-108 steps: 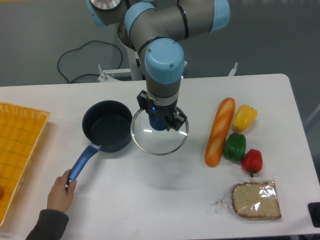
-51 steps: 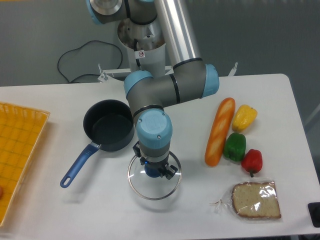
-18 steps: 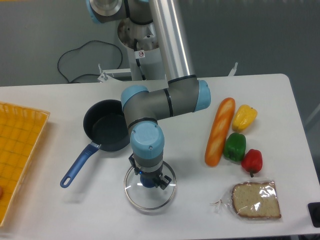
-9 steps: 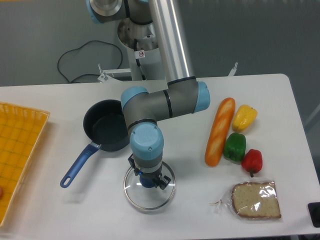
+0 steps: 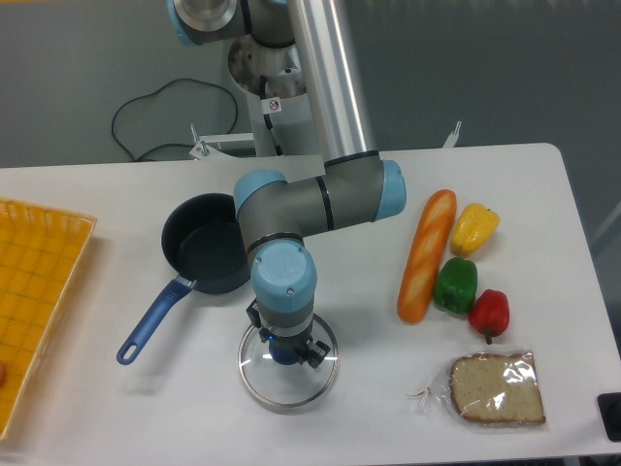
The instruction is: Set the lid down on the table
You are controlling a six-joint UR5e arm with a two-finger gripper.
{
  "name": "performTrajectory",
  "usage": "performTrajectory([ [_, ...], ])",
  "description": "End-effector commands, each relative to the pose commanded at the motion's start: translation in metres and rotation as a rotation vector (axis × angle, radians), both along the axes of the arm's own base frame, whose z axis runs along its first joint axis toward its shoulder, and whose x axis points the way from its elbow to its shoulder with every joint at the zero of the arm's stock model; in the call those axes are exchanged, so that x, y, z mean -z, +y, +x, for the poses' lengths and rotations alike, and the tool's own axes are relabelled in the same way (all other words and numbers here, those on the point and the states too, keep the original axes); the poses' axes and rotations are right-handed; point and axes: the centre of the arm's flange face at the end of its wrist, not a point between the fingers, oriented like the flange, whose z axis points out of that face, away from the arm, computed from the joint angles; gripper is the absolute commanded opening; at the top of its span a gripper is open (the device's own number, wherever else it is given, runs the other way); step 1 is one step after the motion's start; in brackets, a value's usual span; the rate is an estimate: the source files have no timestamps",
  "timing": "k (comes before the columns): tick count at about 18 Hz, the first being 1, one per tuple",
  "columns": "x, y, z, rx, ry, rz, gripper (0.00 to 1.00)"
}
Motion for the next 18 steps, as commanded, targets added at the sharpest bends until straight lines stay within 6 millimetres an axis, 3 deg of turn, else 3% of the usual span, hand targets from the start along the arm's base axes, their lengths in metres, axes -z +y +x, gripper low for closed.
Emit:
performTrajectory([
  [18,0.0094,0.0032,0.0041,-0.008,-0.009,-0.011,0.45],
])
